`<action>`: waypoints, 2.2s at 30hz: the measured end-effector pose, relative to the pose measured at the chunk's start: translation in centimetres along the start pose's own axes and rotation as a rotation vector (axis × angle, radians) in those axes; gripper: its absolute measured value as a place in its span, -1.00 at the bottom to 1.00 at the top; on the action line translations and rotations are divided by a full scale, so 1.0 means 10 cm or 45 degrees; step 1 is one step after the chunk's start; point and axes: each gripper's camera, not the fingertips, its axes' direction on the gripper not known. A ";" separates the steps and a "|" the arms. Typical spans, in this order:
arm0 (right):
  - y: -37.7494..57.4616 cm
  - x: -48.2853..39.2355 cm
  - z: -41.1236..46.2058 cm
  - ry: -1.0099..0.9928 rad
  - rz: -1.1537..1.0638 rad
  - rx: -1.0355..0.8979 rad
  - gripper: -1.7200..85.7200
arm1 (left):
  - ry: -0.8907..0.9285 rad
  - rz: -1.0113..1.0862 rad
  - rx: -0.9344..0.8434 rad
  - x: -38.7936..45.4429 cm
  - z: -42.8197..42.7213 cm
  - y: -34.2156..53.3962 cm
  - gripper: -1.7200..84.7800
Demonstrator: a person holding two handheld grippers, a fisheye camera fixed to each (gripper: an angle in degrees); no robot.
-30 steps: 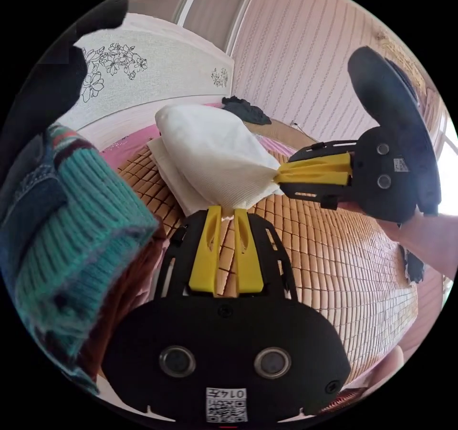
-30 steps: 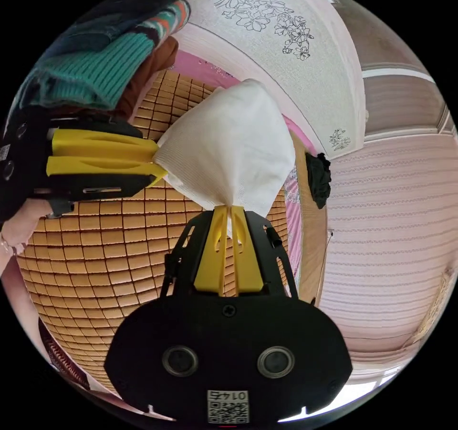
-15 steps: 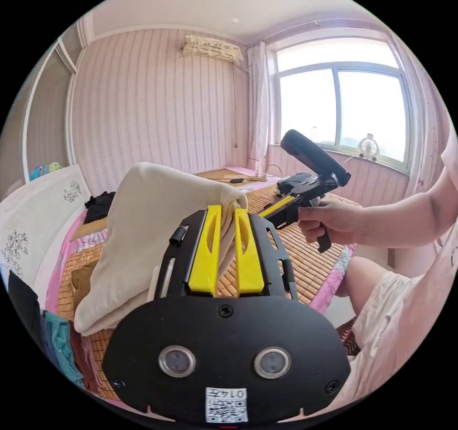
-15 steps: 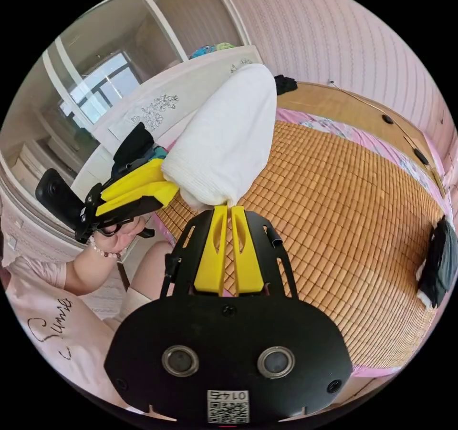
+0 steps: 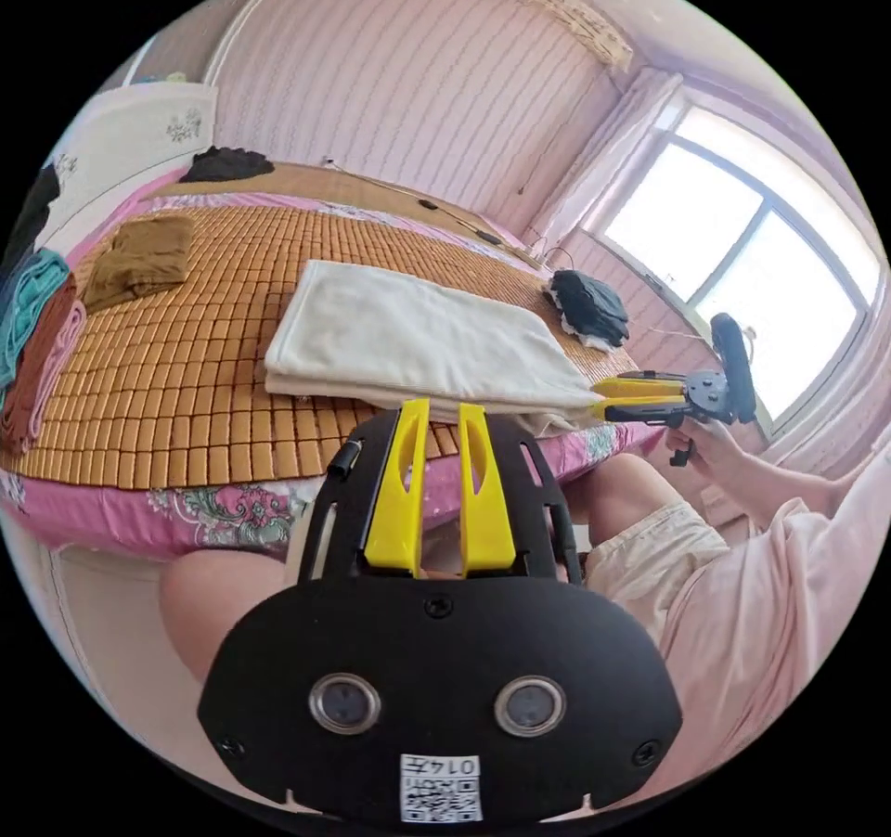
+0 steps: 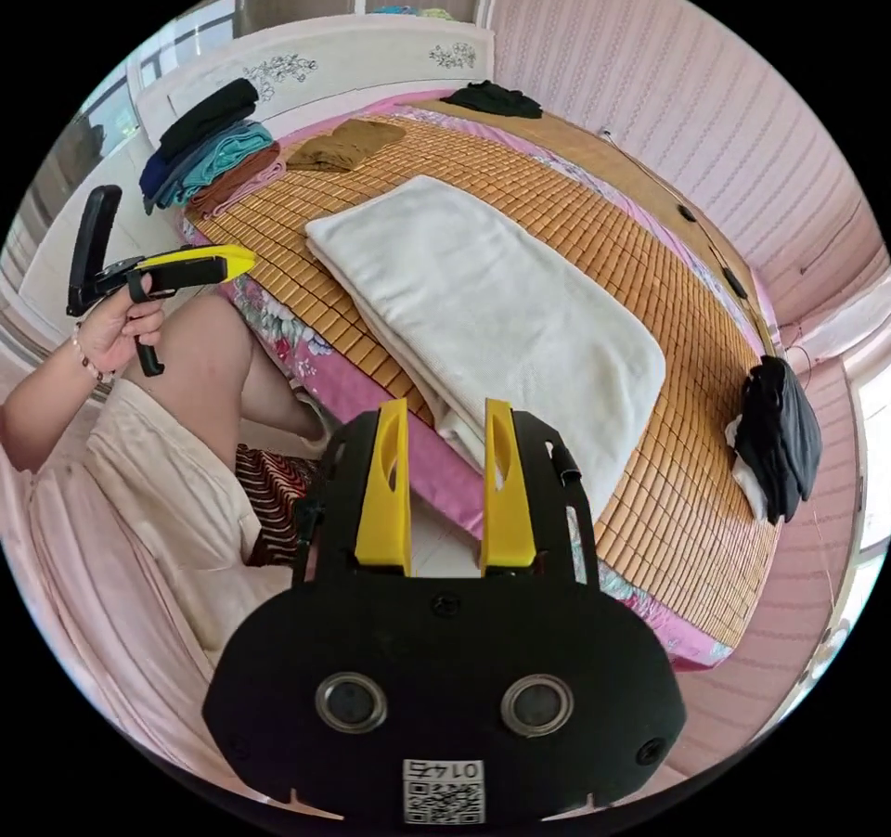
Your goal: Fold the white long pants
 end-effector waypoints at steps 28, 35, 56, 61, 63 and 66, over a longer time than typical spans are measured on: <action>1.58 0.85 0.29 0.095 0.832 0.372 -0.89 | -0.246 0.003 -0.240 -0.60 1.00 -1.75 -0.77; 3.07 0.75 0.20 0.367 1.291 0.340 -0.89 | -0.396 -0.035 -0.741 -0.51 2.24 -2.26 -0.55; 3.90 0.98 1.76 -0.092 1.204 0.639 -0.92 | -0.295 -0.089 0.247 -1.27 -1.38 -1.24 -0.81; 4.45 0.95 2.41 -0.275 1.504 0.501 -0.92 | -0.490 -0.621 -0.061 -2.08 -1.34 0.08 -0.67; 4.33 0.96 2.36 -0.255 1.427 0.492 -0.89 | -0.515 -0.754 -0.129 -2.20 -1.33 0.43 -0.68; 3.88 1.05 2.26 -0.181 1.235 0.344 -0.77 | -0.481 -0.716 -0.066 -2.13 -1.44 0.66 -0.69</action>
